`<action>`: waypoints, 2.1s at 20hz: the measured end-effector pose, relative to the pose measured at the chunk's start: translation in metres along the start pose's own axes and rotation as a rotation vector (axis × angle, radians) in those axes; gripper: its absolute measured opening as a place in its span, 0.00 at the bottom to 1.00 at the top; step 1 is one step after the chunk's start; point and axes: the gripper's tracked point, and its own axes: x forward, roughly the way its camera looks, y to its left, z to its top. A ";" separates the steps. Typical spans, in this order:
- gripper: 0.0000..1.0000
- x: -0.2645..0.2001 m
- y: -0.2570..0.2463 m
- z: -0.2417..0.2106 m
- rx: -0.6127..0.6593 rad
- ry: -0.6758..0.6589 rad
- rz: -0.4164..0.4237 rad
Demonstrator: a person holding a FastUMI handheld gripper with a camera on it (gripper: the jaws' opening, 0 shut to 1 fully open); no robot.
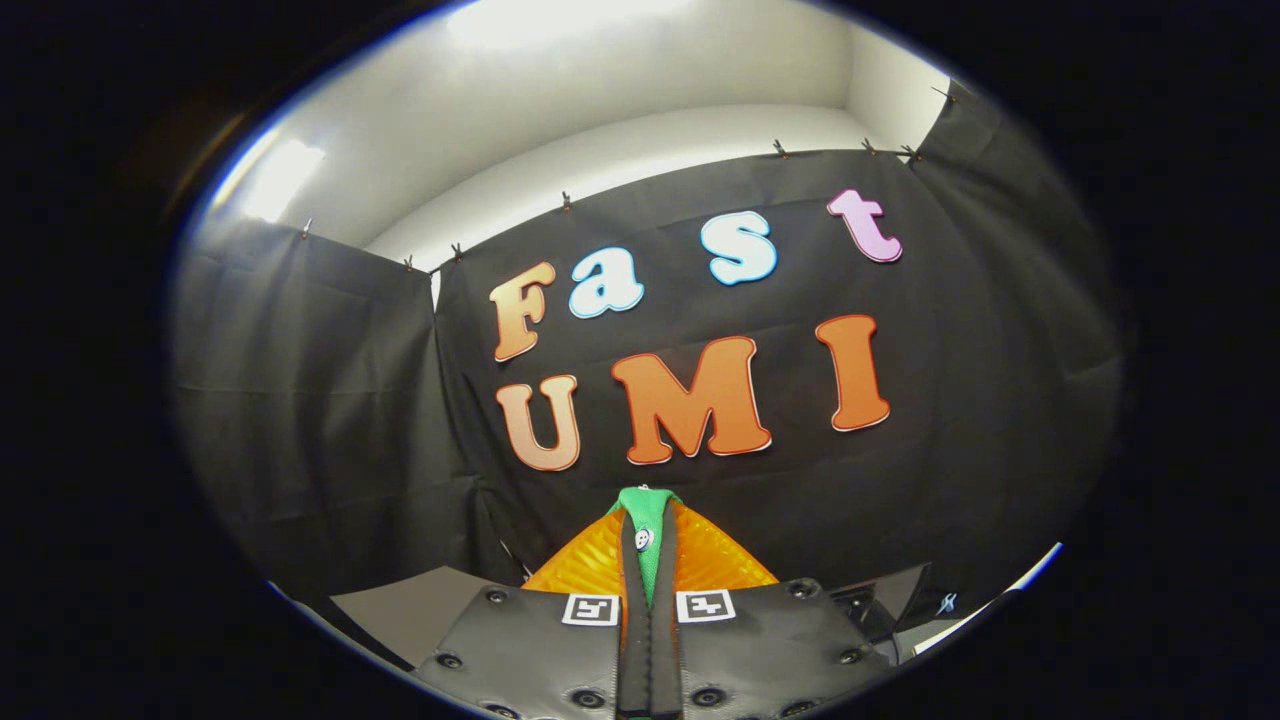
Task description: Put the clothes into the washing machine and then close the washing machine lid.
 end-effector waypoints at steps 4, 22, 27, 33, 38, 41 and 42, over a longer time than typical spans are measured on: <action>0.07 0.002 -0.051 -0.035 0.031 0.060 0.004; 0.08 0.037 -0.073 -0.033 0.037 0.047 0.232; 0.08 0.029 -0.102 -0.111 0.046 0.179 0.155; 0.08 0.011 -0.121 -0.243 0.030 0.389 0.064; 0.08 0.001 -0.140 -0.354 0.077 0.593 0.002; 0.08 -0.012 -0.160 -0.415 0.091 0.713 -0.071; 0.08 -0.017 -0.164 -0.432 0.102 0.748 -0.092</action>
